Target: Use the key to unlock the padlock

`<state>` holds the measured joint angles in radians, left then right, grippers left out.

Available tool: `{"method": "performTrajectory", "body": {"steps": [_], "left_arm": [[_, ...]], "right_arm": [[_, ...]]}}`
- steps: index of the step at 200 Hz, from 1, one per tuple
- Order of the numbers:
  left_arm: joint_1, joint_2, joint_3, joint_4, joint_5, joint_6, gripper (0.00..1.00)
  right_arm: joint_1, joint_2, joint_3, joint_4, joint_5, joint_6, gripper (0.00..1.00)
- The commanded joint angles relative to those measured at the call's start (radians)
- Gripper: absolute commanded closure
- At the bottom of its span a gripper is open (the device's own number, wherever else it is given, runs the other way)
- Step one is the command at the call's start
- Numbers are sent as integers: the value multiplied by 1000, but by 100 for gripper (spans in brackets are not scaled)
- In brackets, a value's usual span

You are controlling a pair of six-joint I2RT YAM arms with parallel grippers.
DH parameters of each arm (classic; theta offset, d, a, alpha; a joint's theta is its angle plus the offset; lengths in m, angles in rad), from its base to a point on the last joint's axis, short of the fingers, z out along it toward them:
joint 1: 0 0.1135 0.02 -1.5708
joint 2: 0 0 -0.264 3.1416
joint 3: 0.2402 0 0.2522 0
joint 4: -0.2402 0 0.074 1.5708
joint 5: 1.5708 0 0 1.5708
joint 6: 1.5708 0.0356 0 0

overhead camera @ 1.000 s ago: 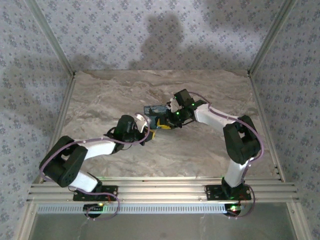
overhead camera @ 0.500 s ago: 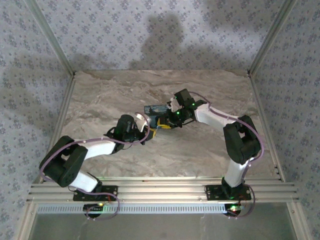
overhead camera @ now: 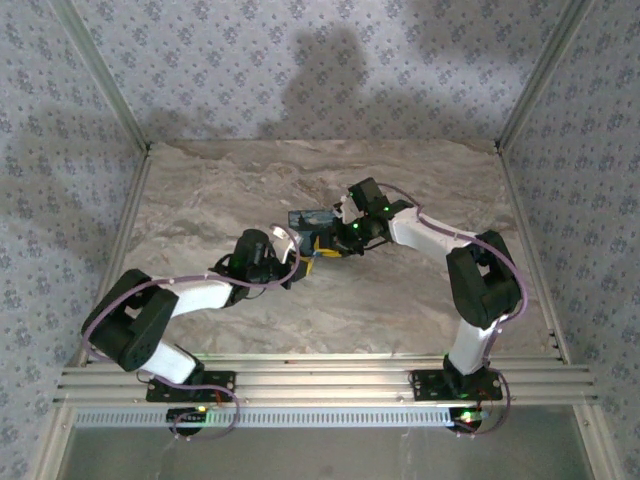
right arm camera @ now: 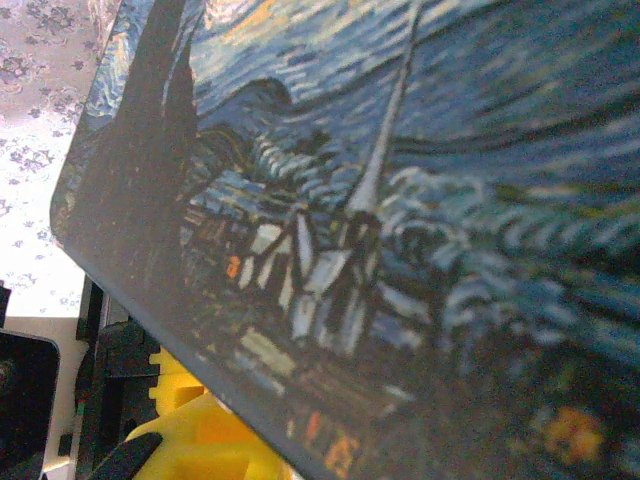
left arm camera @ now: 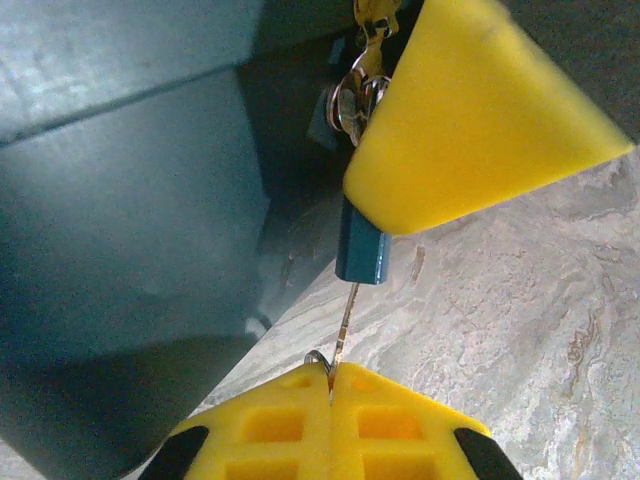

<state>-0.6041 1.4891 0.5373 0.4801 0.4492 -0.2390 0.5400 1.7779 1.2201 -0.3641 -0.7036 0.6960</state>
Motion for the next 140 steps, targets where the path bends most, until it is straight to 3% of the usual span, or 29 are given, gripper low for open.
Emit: {"method": "performTrajectory", "body": {"steps": [1,140], "left_arm": [[0,-1,29,76,28,-37,100],[9,9,2,234,47,-147,100]], "right_arm": [[13,-43,-5,29,-36,10,100],[24,-49,-19,40,-50,23,100]]}}
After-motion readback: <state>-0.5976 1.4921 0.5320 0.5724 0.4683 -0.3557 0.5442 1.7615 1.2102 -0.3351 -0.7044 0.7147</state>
